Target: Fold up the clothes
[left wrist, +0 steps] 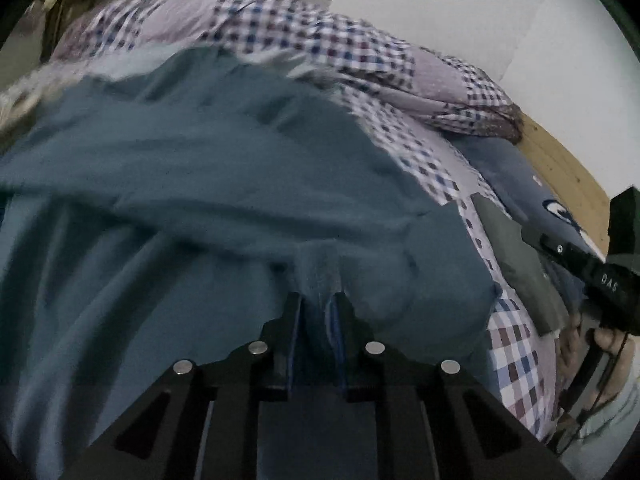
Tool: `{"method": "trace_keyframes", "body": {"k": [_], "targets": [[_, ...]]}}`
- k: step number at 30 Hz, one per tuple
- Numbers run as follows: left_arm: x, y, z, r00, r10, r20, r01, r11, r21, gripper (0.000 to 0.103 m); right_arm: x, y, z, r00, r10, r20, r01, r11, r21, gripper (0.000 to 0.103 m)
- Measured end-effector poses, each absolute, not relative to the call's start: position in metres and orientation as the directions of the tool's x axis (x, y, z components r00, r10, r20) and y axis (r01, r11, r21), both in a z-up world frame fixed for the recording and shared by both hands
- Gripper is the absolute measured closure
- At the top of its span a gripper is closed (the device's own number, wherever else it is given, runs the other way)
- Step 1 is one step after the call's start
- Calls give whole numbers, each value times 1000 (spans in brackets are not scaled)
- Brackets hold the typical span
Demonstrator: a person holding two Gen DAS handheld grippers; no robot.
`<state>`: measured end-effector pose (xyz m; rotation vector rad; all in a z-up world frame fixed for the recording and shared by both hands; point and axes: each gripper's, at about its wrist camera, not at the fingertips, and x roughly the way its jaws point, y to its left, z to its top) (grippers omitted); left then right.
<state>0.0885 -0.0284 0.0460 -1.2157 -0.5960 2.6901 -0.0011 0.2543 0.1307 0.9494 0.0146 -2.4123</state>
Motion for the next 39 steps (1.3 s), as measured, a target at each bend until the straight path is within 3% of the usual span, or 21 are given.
{"method": "trace_keyframes", "body": {"k": [5,13,16,23,28,35,39], "targets": [[95,-48,39,-660,407,-632,11,-836,-549,62,6,230,121,-554,-506,-661,559,-815,155,24],[87,-83,22,-661,546,-514,52,-650,-758,47,36,177,106,-355,-643,-679,761,-620,190,24],[84,-96,16,-663,588,-463,66,-569,-819,47,48,151,95,-290,-670,-684,814,-549,192,24],[79,-101,9,-648,619,-443,60,-538,-841,47,58,115,75,-227,-693,-685,857,-476,197,24],[75,-105,4,-637,641,-428,56,-516,-855,54,55,102,64,-189,-693,-696,862,-457,220,27],[73,-109,-2,-628,657,-418,54,-499,-865,63,90,104,79,152,-737,-658,915,-147,376,27],[76,-110,-2,-629,651,-424,49,-511,-858,64,95,111,86,167,-739,-653,917,-126,378,27]]}}
